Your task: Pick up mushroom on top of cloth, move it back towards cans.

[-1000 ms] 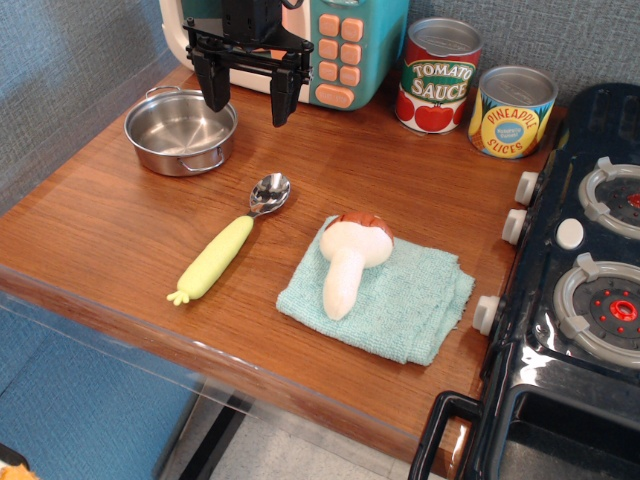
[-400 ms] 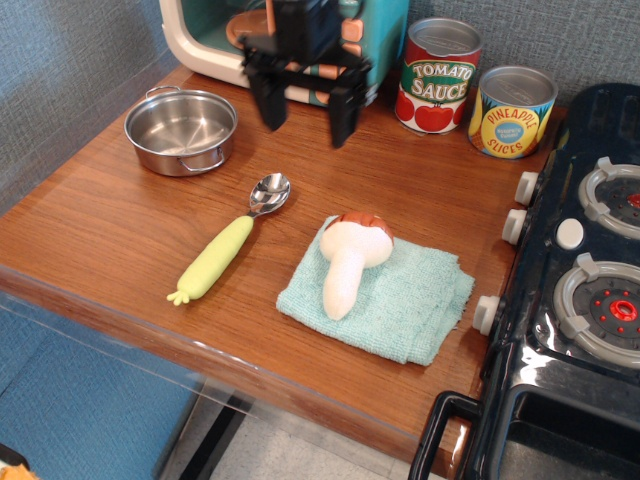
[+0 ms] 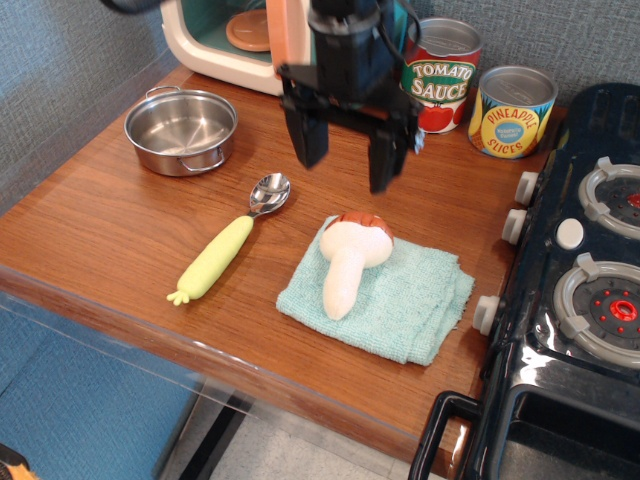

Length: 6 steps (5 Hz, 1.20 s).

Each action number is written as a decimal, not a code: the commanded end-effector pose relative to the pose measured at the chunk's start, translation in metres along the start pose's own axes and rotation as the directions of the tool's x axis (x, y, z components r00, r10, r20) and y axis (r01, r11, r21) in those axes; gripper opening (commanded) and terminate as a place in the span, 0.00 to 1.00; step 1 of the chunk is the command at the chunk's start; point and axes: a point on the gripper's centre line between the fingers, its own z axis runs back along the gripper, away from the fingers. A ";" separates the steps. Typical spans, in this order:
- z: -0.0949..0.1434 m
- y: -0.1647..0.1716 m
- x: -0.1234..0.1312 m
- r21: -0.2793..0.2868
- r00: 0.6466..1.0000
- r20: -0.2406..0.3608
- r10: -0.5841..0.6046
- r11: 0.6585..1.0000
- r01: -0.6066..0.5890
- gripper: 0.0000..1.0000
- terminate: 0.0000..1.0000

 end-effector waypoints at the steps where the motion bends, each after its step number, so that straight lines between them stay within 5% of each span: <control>1: -0.037 -0.014 -0.005 0.048 0.997 -0.079 -0.018 0.999 0.022 1.00 0.00; 2: -0.048 -0.018 -0.008 0.055 0.994 -0.111 -0.025 0.998 0.031 1.00 0.00; 3: -0.045 -0.016 -0.008 0.045 0.995 -0.089 -0.037 0.998 0.041 0.00 0.00; 5: 0.004 -0.001 0.021 0.019 0.999 0.054 -0.002 1.000 0.001 0.00 0.00; 6: -0.005 0.006 0.058 0.034 0.998 0.061 0.026 0.999 -0.028 0.00 0.00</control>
